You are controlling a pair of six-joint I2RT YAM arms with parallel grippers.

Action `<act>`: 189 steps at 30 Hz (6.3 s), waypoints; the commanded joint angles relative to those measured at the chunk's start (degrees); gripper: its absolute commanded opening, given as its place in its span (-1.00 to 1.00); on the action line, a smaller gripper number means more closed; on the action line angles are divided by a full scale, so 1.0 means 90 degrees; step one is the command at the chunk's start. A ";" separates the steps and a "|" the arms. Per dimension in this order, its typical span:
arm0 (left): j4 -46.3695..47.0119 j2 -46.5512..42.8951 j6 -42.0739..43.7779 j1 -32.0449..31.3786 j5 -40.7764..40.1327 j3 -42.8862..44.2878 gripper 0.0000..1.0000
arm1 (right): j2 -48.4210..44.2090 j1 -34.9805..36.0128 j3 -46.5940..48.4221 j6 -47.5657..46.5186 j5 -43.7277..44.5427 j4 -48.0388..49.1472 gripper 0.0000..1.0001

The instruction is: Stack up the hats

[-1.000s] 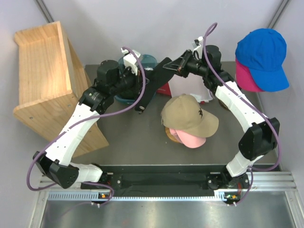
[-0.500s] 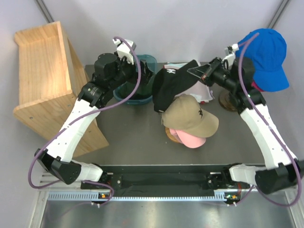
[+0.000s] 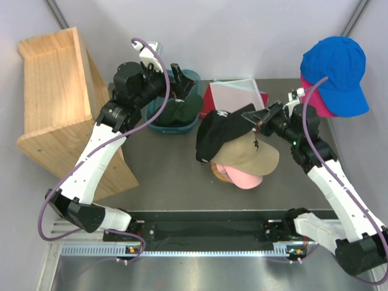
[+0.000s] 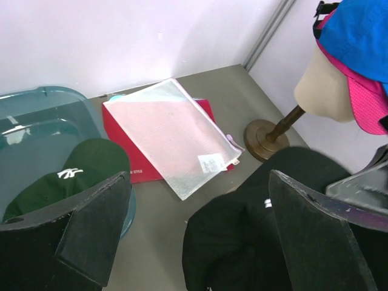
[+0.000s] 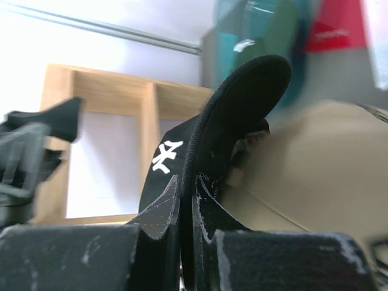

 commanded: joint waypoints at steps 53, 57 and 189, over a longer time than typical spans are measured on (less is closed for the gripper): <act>0.0620 -0.0133 -0.0566 0.0201 0.0382 -0.0683 0.98 | -0.2543 -0.0835 -0.3061 -0.0625 0.2523 -0.3600 -1.00; 0.0629 -0.0045 -0.0566 0.0211 0.0372 -0.0654 0.98 | -0.2319 -0.0825 -0.3149 -0.0762 0.2612 -0.3435 -1.00; -0.0219 -0.0426 0.1514 -0.0805 0.1224 -0.0214 -0.89 | 0.3326 -0.0405 0.2163 0.1103 -0.3013 0.2482 -1.00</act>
